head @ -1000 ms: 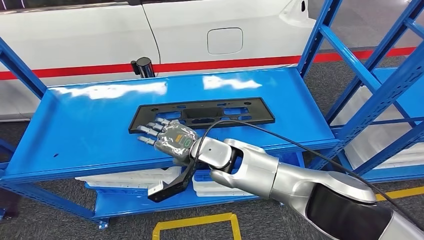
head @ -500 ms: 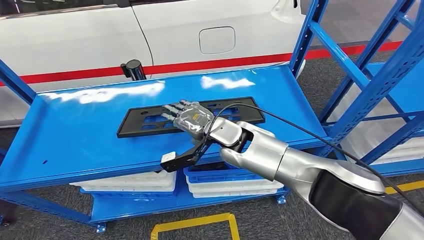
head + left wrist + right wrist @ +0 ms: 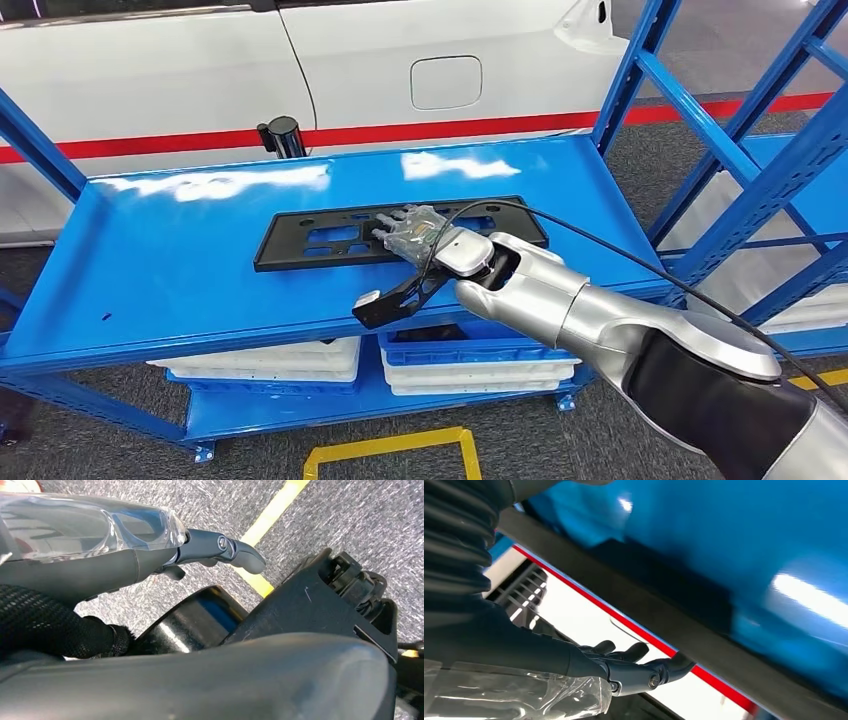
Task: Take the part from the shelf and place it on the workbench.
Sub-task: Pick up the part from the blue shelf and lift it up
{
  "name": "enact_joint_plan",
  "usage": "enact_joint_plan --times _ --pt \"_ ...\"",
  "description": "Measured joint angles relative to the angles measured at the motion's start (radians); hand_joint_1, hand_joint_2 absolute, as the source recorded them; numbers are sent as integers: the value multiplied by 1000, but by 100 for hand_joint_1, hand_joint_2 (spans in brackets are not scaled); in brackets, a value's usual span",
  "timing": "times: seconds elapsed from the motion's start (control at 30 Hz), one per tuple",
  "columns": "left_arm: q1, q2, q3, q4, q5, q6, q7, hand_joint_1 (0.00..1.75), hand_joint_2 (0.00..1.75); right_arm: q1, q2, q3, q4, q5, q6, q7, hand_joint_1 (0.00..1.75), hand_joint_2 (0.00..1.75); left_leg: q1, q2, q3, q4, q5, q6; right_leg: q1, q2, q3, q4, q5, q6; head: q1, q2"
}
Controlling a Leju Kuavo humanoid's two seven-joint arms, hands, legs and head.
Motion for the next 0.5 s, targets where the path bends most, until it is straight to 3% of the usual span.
enact_joint_plan --times 0.07,0.17,0.23,0.3,0.37,0.4,0.5 --pt "0 1 0 0 0 -1 0 0 0 -5 1 4 11 -8 19 10 0 175 -4 0 -2 1 -2 -9 3 1 21 -49 11 -8 -1 0" --pt "0 2 0 0 0 -2 -2 0 0 -15 4 13 27 -19 34 21 0 175 0 1 -8 10 -10 -24 4 2 20 -51 16 -25 -1 0" --pt "-1 2 1 1 0 -2 -4 0 0 -21 5 18 34 -25 38 24 3 175 3 3 -45 88 -53 -35 0 0 21 -53 18 -34 -2 0" --pt "-4 2 1 1 0 -2 -6 0 0 -22 6 22 43 -27 39 26 91 175 4 4 -112 231 -117 -42 1 -2 21 -53 18 -38 -3 0" --pt "-6 2 2 1 0 -2 -7 0 0 -23 9 27 50 -27 36 26 175 175 4 4 -152 316 -137 -43 1 -2 22 -53 18 -38 -2 0" --pt "-6 2 2 1 0 -2 -8 0 0 -23 10 30 53 -26 32 26 175 175 4 4 -144 298 -121 -41 2 -2 23 -53 18 -38 -2 0" --pt "-3 2 2 1 0 -2 -8 0 0 -25 13 34 58 -22 17 24 175 175 0 5 -39 85 -28 -26 4 2 25 -52 16 -36 -2 0"
